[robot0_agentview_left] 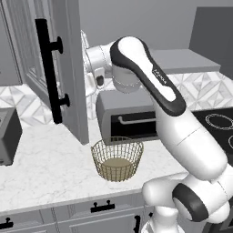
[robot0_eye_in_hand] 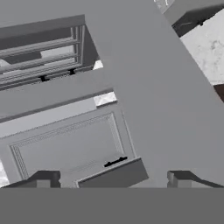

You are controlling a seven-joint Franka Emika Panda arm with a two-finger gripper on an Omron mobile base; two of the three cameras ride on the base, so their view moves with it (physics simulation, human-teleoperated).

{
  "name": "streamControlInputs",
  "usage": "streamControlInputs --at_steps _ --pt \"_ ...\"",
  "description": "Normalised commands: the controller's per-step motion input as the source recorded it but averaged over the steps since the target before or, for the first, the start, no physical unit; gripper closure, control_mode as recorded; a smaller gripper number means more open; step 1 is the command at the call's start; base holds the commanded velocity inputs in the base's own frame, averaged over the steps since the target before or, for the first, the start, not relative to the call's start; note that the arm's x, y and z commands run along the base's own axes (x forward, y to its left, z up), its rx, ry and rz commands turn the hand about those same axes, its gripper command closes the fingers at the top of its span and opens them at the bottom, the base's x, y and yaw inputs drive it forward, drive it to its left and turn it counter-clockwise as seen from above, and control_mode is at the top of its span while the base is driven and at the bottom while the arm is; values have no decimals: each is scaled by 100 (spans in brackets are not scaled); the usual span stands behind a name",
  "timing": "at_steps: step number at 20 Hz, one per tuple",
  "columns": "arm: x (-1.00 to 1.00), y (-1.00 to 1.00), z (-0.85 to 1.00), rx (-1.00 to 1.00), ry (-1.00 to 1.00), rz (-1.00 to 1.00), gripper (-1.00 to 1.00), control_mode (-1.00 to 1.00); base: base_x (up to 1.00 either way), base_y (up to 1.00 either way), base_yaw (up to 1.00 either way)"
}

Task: Open the cabinet, pick up the bread from the cabinet and place it in the basket. Then move the basket to the dining counter.

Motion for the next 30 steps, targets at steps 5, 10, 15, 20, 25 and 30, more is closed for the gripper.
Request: streamControlInputs --at_steps 5,10,15,20,25,30 --pt "-7 100 0 0 -4 8 -100 -100 0 0 0" --pt "3 50 0 -12 -15 -2 -100 -100 0 0 0" --pt "24 -69 0 -23 -21 -10 -100 -100 0 0 0" --pt "8 -100 0 -27 -28 -5 -100 -100 0 0 0" --pt "0 -100 -8 -28 -32 -2 -100 -100 0 0 0" --pt "-2 -100 -7 -24 -29 -5 -100 -100 0 0 0"
